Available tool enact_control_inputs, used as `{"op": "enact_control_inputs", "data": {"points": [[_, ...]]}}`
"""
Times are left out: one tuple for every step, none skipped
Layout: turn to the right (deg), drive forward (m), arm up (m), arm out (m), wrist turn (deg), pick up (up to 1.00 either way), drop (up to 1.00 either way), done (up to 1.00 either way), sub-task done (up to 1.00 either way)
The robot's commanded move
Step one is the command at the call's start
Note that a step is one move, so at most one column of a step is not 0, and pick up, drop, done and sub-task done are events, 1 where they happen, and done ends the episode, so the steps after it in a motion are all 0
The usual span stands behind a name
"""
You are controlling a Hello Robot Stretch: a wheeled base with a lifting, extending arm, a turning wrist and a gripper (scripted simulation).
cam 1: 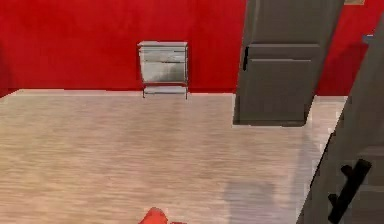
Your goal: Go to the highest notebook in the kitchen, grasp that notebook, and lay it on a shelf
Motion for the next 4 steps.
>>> {"op": "enact_control_inputs", "data": {"points": [[0.0,1.0,0.0,0.0,0.0,0.0,0.0,0.0,0.0],[3.0,0.0,0.0,0.0,0.0,0.0,0.0,0.0,0.0],[0.0,1.0,0.0,0.0,0.0,0.0,0.0,0.0,0.0],[0.0,0.65,0.0,0.0,0.0,0.0,0.0,0.0,0.0]]}}
